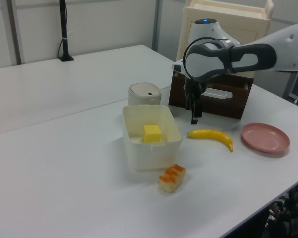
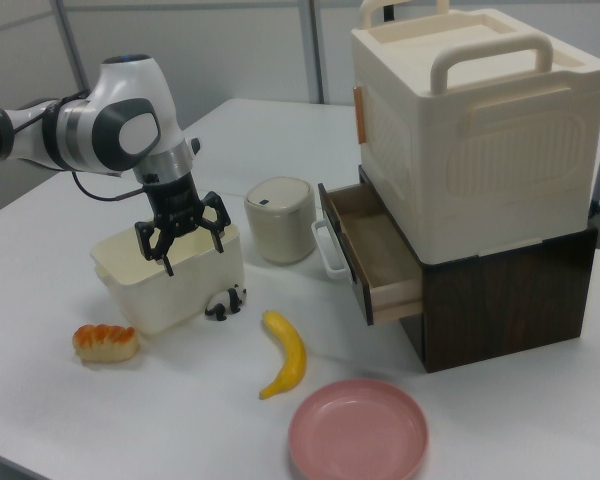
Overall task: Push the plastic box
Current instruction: 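Lower the gripper toward the rim of the cream plastic box, then push the cream plastic box across the table with the gripper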
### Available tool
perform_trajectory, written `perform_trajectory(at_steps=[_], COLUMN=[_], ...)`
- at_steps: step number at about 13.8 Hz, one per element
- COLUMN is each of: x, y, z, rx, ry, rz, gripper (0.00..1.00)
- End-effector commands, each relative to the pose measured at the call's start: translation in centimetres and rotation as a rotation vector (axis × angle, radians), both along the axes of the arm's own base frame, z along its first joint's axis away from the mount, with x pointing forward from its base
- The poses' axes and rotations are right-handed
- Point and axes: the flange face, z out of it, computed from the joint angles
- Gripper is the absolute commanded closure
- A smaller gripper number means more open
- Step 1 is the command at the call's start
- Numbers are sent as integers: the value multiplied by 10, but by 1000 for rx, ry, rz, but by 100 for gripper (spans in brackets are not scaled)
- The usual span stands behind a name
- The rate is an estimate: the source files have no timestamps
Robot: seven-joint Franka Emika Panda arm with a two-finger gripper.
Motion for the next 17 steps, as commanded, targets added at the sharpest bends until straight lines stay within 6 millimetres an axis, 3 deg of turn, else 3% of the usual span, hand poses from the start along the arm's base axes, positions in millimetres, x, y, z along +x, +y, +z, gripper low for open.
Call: perform_trajectory(at_steps=[1,11,17], x=[-1,10,18], y=[3,30,39], z=[-5,-42,-49], rx=[-3,-6,0], ry=[-9,48,5], rz=[22,66,78], gripper=[0,0,0])
